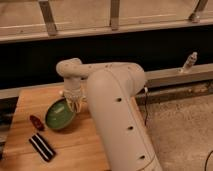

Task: Drag the ceramic bowl in a circle

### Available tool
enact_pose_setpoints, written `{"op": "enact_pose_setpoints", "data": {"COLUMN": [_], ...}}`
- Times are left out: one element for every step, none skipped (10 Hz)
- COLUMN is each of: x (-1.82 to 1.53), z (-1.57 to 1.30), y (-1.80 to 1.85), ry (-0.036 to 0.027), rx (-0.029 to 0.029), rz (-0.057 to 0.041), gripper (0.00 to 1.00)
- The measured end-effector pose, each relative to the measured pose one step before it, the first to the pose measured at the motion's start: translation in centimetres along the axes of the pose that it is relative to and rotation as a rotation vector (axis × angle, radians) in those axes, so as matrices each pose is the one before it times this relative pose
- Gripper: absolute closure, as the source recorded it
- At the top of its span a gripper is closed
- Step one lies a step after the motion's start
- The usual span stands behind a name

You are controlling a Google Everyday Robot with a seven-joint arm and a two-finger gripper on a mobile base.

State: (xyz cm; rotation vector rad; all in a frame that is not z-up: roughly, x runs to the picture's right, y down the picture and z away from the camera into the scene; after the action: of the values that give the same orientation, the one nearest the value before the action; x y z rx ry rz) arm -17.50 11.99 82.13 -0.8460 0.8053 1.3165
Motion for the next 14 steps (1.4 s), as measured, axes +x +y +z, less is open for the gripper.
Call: {"op": "enact_pose_setpoints", "data": {"x": [0.16,0.382,0.45,0.449,0.586,0.985,0.564,0.635,0.145,-0.26,-0.437,-0.171,0.032,0.06], "z": [-0.225,-0.35,0.036,0.144,0.286,0.673,0.53,0.935,0.835,0.546,0.512,0.181,-0.047,-0.101], "y": [0.265,-0.242,-0.824,-0.914,-1.462,-2.6,-1.93,-2.807,-2.399,-1.645,-1.41,-1.038,-0.306,0.091], "ry": [0.00091,0.00157,0.00656,0.00703,0.00918,0.01732,0.01239,0.02166,0.02058,0.01615,0.01428,-0.00066,-0.00823,-0.00707], "rx": [0.01171,0.01457,0.0145,0.01084,0.01216,0.01645,0.00928,0.01234,0.0079,0.00333,0.00053,-0.006,-0.00069,0.00226], "rz": [0.00152,0.00756,0.01136,0.01043,0.01481,0.0241,0.01852,0.02959,0.03232,0.02757,0.02579,0.00451,-0.0042,-0.00785], "gripper": [1.0,1.0,1.0,1.0,1.0,1.0,1.0,1.0,1.0,1.0,1.0,1.0,1.0,0.97]}}
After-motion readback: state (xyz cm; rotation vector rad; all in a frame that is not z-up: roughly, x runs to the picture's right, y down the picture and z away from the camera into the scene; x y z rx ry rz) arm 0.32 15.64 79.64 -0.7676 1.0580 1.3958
